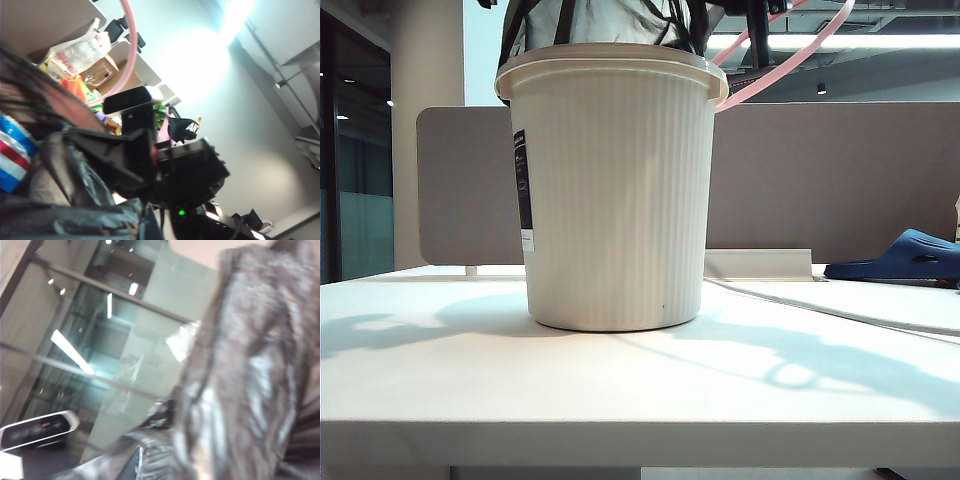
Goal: Open the ring lid of the trash can, pull out the black garbage bag inside, and place it on the table.
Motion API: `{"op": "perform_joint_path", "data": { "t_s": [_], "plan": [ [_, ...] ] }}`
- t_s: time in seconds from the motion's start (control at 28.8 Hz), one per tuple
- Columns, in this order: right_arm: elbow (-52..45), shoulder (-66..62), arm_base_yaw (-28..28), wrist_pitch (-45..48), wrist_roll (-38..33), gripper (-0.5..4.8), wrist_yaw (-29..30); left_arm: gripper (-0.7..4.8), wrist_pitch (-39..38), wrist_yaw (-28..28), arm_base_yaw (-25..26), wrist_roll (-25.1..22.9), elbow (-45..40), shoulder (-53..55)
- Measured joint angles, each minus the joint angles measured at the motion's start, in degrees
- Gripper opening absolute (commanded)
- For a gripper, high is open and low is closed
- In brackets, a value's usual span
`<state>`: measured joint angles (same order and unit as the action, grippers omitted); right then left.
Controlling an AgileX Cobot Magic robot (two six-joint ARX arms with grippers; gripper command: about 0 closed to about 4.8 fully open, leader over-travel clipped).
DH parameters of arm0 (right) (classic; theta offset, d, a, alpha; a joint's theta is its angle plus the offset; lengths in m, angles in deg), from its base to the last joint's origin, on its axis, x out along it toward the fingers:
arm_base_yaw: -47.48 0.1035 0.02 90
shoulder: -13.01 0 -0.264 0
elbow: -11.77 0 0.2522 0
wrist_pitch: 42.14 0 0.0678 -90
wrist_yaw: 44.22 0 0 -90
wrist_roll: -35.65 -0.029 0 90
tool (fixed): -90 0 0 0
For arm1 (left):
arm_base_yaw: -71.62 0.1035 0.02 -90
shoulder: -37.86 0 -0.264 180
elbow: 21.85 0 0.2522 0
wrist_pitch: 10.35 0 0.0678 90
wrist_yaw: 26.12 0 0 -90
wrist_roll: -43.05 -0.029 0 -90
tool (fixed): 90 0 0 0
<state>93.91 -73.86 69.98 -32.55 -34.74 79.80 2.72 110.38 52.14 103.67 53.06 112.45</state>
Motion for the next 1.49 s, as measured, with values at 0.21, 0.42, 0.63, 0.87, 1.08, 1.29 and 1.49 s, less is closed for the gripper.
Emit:
{"op": "perform_joint_path", "data": {
  "t_s": [0.21, 0.42, 0.63, 0.87, 1.08, 1.29, 1.49],
  "plan": [
    [2.3, 0.0, 0.0, 0.3, 1.2, -0.01, 3.0, -0.06, -0.9, -2.4, 0.0, -1.2, 0.0, 0.0],
    [3.4, 0.0, 0.0, 0.3, 1.5, -0.01, 3.7, -0.06, -0.9, -4.1, 0.0, -1.7, 0.0, 0.0],
    [3.8, 0.0, -0.1, 2.1, 1.5, -0.01, 5.0, -0.06, -0.9, -6.3, 0.0, -1.9, 0.0, 0.0],
    [9.9, -0.9, -0.3, 2.4, 2.2, -0.01, 6.8, -0.06, 3.4, -8.3, 0.0, -1.9, 0.0, 0.0],
    [12.7, -2.6, -0.4, 2.0, 2.5, -0.01, 8.5, -0.06, 5.9, -9.3, 0.0, -1.7, 0.4, 0.0],
    [14.1, -2.7, -0.9, 2.1, 2.6, -0.01, 8.7, -0.06, 5.9, -9.6, 0.0, -1.9, 4.8, 0.0],
    [18.9, -2.8, -1.7, 2.1, 2.7, -0.01, 9.2, -0.06, 6.4, -9.7, 0.0, -1.9, 6.0, 0.0]
  ]
}}
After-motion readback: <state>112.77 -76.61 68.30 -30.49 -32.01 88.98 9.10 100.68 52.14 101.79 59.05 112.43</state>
